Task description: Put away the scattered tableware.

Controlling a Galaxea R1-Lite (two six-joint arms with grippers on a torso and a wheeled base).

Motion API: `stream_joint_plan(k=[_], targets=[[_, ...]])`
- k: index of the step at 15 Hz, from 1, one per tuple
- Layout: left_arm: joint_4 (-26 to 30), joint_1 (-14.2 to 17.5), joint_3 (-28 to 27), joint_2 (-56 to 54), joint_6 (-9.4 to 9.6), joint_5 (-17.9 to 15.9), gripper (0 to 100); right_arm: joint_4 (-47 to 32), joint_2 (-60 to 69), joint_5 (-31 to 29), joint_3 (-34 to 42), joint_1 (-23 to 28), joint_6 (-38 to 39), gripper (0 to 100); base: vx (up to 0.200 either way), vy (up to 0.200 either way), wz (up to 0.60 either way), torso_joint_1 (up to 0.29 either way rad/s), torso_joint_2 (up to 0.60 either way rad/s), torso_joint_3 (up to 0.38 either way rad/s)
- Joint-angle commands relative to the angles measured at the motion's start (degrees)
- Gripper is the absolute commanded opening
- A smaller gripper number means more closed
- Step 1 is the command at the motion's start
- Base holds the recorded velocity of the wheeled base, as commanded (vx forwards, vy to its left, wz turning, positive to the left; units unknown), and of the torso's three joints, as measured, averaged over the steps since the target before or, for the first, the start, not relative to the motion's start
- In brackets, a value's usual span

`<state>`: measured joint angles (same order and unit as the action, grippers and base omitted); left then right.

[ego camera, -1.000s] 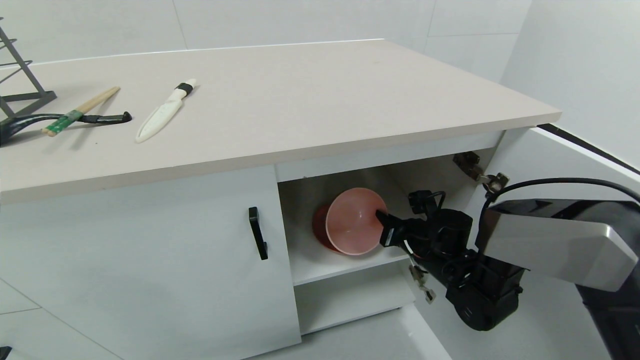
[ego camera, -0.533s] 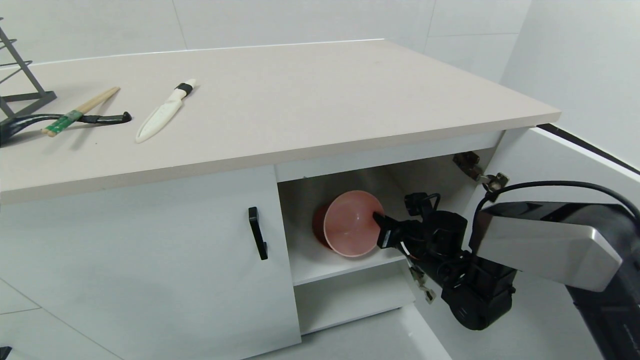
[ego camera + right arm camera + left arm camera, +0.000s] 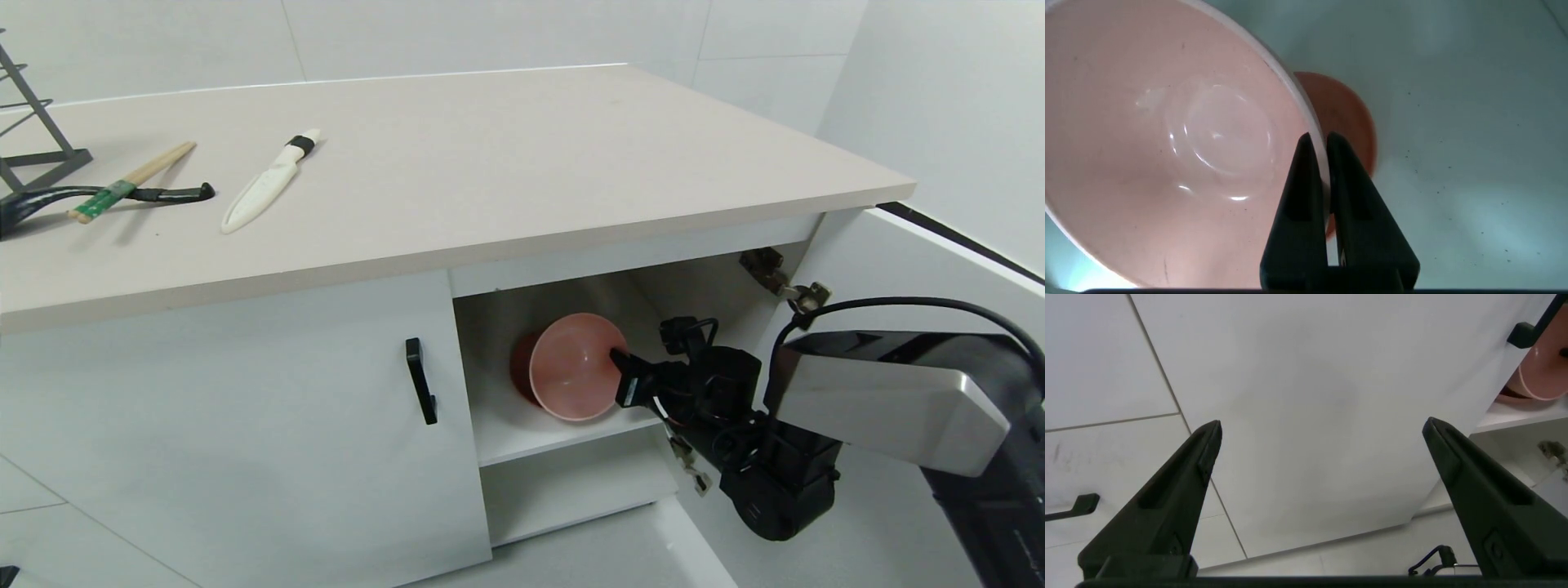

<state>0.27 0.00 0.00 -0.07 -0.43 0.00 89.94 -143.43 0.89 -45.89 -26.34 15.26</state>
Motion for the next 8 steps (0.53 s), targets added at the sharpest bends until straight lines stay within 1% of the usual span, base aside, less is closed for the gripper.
stream_joint_plan(k=[1,3,4,6,8], targets=[[0.00,0.00,0.00,0.07,-0.01,0.00,100,0.06,0.08,-0.01,-0.17,-0.02,-0.06,0,0.000,0.000,0.00,0.000,0.00,0.000],[0.00,0.00,0.00,0.07,-0.01,0.00,100,0.06,0.08,-0.10,0.01,-0.02,-0.06,0,0.000,0.000,0.00,0.000,0.00,0.000],[0.00,0.00,0.00,0.07,-0.01,0.00,100,0.06,0.00,-0.10,0.09,-0.02,-1.29,100,0.000,0.000,0.00,0.000,0.00,0.000],[0.00,0.00,0.00,0.07,-0.10,0.00,100,0.06,0.00,-0.01,1.32,-0.11,-6.39,100,0.000,0.000,0.00,0.000,0.00,0.000],[0.00,0.00,0.00,0.07,-0.10,0.00,100,0.06,0.08,0.08,1.24,-0.29,-8.06,100,0.000,0.000,0.00,0.000,0.00,0.000]])
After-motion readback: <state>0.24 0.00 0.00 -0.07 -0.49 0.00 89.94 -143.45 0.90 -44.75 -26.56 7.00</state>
